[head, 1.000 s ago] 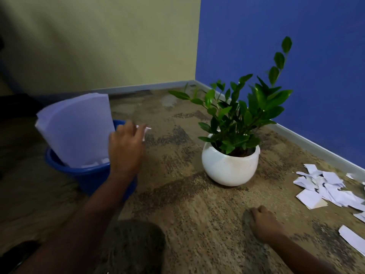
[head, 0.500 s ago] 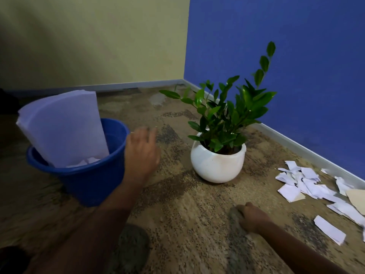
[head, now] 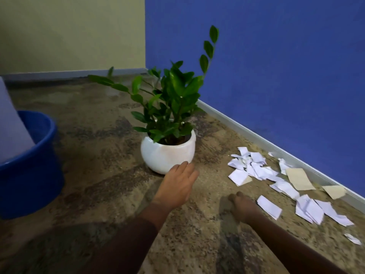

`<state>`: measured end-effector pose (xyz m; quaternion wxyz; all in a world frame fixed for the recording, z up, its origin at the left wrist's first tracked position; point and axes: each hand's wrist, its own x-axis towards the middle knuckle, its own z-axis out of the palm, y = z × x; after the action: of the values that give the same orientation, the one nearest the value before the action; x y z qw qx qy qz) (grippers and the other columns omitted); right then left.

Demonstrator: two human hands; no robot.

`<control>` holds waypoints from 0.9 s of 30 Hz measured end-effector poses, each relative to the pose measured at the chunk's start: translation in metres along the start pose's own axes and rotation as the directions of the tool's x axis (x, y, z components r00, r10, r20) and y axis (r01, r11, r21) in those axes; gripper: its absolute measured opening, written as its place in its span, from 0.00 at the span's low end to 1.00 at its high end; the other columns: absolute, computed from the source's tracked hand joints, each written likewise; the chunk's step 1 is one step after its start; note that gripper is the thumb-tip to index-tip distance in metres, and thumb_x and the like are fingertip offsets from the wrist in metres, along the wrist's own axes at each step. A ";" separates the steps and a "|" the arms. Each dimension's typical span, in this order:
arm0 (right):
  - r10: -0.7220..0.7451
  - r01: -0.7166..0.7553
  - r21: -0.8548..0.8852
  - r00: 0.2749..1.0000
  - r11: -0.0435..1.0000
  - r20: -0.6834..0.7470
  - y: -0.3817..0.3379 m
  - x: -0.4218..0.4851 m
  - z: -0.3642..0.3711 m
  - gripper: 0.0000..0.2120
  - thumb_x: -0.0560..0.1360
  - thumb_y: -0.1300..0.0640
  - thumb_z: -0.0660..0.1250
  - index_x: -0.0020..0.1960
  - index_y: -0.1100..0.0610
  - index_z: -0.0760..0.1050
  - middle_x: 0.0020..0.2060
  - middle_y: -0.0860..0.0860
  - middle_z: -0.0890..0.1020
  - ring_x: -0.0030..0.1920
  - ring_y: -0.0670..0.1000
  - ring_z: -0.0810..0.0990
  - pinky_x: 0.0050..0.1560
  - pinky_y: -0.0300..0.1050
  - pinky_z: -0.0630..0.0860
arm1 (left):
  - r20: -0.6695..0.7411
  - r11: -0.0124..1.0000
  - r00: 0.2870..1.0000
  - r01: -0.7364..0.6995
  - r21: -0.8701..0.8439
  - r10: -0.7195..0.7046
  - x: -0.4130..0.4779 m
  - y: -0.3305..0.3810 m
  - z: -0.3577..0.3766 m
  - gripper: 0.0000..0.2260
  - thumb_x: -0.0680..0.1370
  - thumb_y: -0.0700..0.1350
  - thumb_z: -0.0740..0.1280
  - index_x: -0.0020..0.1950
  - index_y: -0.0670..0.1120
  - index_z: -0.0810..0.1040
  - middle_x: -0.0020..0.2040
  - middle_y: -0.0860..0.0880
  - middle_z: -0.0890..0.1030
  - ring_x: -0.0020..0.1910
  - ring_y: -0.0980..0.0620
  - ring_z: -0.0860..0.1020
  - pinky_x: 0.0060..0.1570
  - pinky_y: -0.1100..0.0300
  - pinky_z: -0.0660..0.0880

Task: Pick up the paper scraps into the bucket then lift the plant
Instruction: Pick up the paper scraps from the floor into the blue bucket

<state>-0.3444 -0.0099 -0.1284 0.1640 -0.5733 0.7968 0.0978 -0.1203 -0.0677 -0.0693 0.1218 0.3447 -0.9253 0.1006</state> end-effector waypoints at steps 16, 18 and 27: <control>0.326 -0.306 0.246 0.944 0.920 -0.042 0.122 0.005 0.023 0.31 0.75 0.43 0.63 0.73 0.57 0.61 0.74 0.56 0.63 0.73 0.56 0.62 0.73 0.49 0.61 | 0.386 0.841 0.869 0.439 -0.315 -0.309 0.053 0.131 0.049 0.20 0.80 0.44 0.57 0.72 0.48 0.63 0.69 0.46 0.67 0.68 0.48 0.69 0.67 0.56 0.68; 0.312 -0.294 0.266 0.950 0.918 -0.027 0.123 0.004 0.020 0.31 0.75 0.42 0.63 0.73 0.56 0.62 0.74 0.55 0.62 0.74 0.56 0.62 0.73 0.49 0.61 | 0.425 0.817 0.853 0.462 -0.346 -0.302 0.057 0.144 0.046 0.18 0.80 0.45 0.56 0.71 0.47 0.65 0.68 0.46 0.68 0.67 0.47 0.70 0.67 0.54 0.68; 0.196 -0.053 0.712 0.973 0.700 -0.120 0.108 -0.018 0.002 0.20 0.81 0.56 0.55 0.72 0.61 0.64 0.64 0.59 0.76 0.56 0.54 0.80 0.53 0.46 0.77 | 0.628 0.386 0.698 0.715 -0.583 -0.344 0.079 0.166 0.029 0.18 0.80 0.49 0.61 0.67 0.42 0.69 0.66 0.41 0.74 0.65 0.42 0.74 0.66 0.50 0.70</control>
<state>-0.4411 0.0421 -0.1271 0.2875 -0.4184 0.8225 -0.2565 -0.2923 -0.0003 -0.0904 0.0927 0.5483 -0.7029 -0.4436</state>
